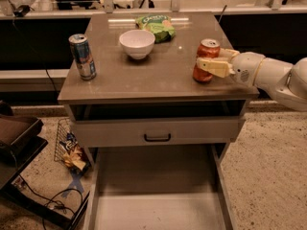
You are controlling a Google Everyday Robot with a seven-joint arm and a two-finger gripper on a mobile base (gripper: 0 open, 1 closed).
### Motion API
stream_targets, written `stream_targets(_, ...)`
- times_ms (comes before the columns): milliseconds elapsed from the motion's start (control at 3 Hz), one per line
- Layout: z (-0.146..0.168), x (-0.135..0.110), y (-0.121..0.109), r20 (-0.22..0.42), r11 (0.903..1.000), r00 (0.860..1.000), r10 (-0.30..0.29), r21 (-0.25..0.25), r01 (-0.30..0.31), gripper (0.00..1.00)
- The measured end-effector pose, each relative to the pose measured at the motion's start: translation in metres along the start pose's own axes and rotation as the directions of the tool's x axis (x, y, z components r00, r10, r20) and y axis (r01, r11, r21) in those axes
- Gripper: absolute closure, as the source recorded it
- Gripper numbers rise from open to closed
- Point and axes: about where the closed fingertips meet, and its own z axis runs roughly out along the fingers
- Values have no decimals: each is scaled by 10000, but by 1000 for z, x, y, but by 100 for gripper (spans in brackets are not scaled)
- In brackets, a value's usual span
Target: Move coke can near green rice chip bag
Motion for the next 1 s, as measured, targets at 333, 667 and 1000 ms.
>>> stream_targets(333, 2, 0, 2, 3, 10000, 10000, -1, -45, 1, 85)
stream_targets(667, 21, -9, -10, 233, 10000, 9997, 13, 10, -13, 100)
stream_targets(1000, 50, -40, -42, 503, 9995, 9985, -235, 199, 225, 100)
